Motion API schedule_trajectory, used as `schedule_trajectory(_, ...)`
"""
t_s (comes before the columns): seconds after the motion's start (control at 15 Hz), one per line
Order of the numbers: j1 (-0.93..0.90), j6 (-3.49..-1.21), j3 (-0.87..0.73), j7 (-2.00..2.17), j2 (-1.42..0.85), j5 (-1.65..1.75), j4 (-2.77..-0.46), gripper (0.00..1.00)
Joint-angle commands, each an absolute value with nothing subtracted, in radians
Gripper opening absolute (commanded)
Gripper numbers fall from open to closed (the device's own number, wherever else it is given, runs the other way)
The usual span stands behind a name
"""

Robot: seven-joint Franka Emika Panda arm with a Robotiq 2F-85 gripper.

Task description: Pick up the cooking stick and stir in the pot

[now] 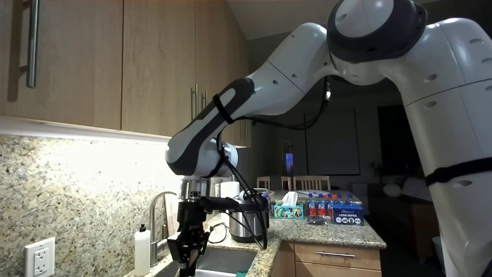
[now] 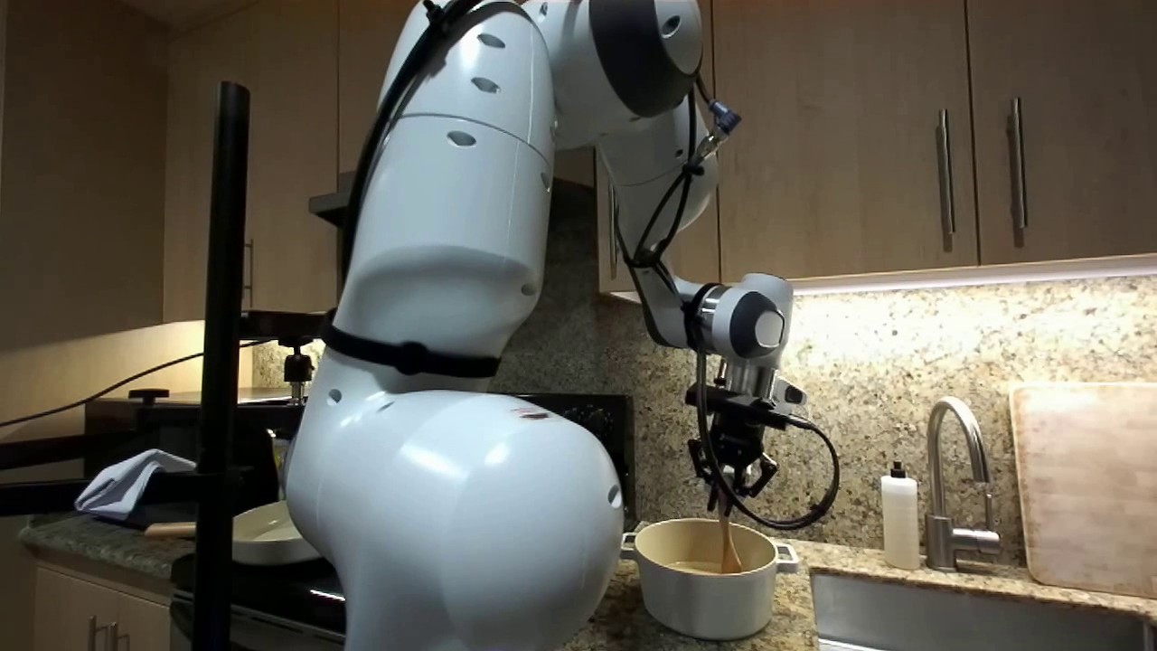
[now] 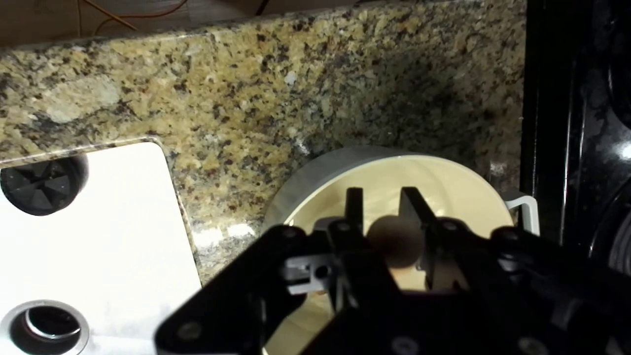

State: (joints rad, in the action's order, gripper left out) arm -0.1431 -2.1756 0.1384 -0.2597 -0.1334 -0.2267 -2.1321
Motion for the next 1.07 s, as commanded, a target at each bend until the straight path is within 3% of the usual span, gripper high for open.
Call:
schedule_trajectory(0.0,-0.156,-2.178,0.158,-0.215,-0.113,-0.191,-2.195,0.06)
schedule_trajectory(1.0,-0.251,-2.13,0.242,-0.216,-0.184,-0.038,-2.147,0.06)
